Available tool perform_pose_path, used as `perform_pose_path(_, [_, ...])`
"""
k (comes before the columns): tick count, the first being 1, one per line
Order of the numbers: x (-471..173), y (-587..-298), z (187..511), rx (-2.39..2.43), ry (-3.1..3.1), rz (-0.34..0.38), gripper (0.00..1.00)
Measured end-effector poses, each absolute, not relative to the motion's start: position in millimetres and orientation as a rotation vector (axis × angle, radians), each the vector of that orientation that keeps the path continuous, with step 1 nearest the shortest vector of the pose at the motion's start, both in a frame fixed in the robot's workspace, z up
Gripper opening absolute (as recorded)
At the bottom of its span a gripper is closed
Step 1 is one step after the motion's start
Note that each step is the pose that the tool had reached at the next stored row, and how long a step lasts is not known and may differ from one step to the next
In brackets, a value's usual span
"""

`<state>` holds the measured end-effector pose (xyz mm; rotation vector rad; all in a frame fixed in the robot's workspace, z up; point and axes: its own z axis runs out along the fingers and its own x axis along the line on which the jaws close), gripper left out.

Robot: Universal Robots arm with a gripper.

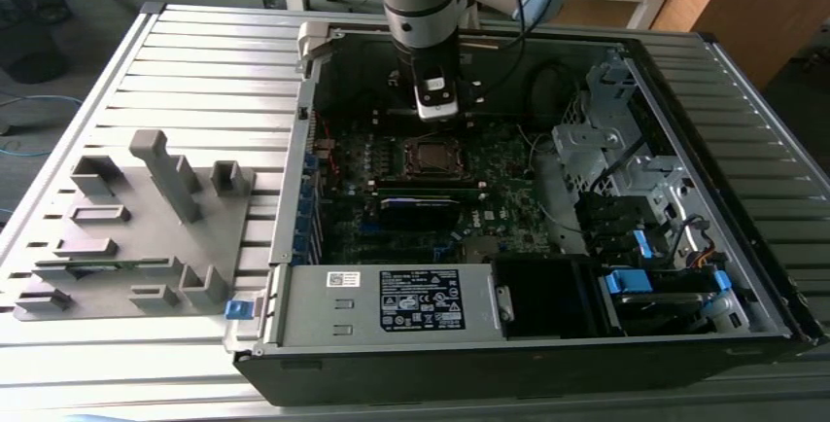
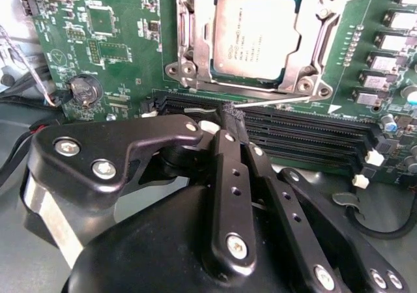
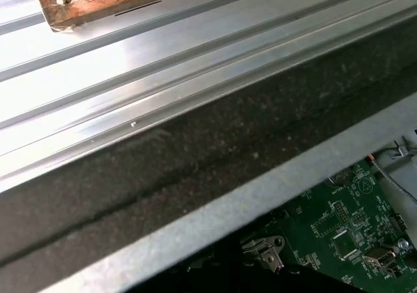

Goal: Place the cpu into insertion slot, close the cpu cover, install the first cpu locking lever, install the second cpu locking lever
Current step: 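Install the first cpu locking lever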

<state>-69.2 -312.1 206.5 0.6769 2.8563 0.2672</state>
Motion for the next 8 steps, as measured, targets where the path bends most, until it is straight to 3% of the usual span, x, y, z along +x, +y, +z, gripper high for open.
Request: perform_pose_path(8, [-69.2, -312.0, 204.8, 0.676, 2.853, 0.269, 0.11])
